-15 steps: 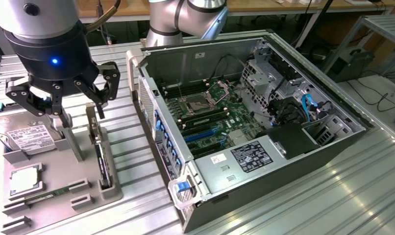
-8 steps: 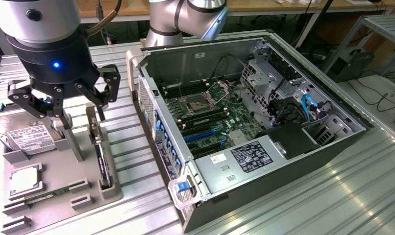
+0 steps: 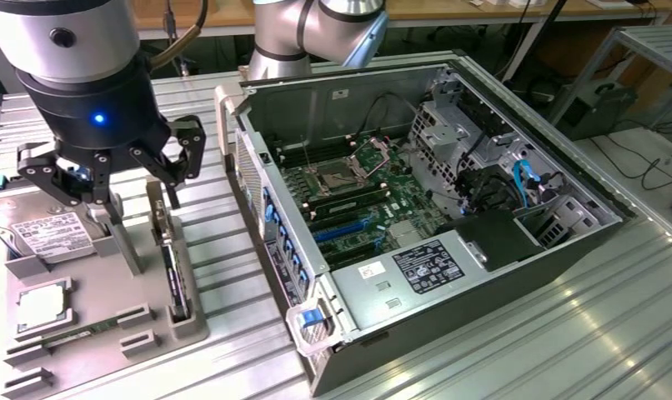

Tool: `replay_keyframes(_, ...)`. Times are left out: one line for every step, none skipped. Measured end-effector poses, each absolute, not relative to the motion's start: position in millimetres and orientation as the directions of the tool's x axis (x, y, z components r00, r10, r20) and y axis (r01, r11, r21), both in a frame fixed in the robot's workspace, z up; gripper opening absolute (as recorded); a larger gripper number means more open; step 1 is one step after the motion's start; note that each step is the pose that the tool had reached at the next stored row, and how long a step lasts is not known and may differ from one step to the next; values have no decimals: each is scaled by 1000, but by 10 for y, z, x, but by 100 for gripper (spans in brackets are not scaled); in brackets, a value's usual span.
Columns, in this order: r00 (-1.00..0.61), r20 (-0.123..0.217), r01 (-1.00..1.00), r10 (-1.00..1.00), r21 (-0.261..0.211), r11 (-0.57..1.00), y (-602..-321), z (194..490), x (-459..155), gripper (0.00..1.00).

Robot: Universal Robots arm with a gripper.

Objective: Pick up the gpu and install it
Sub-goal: 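Pick up the gpu and move the gpu toward the slot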

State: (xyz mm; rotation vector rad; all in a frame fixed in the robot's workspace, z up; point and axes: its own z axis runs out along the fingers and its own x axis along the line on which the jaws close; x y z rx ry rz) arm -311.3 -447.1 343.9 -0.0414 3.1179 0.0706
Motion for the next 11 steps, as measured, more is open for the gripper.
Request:
replay_keyframes(-999,-23,-27,-26,45,999,-4474,3431,-3112,60)
replay_keyframes(-999,-23,-27,-26,45,999,-4477,3425,-3113,60)
replay_keyframes(-999,-23,-27,-26,45,999,-4482,3418,-3113,60)
replay_keyframes(-999,-23,-27,-26,45,999,-4484,3415,-3113,60)
replay_keyframes(-999,-23,-27,-26,45,999,-4484,3414,-3113,60)
replay_keyframes(-999,-23,-27,-26,45,999,-4485,3413,-3113,60)
replay_keyframes(-999,-23,-27,-26,45,999,-4486,3411,-3113,60)
replay_keyframes(-999,-23,-27,-26,45,999,-4487,3408,-3113,60)
replay_keyframes(-999,-23,-27,-26,45,999,-4488,3405,-3113,60)
replay_keyframes(-999,-23,-27,-26,45,999,-4489,3401,-3113,60)
replay_keyframes(-999,-23,-27,-26,45,999,-4489,3397,-3113,60)
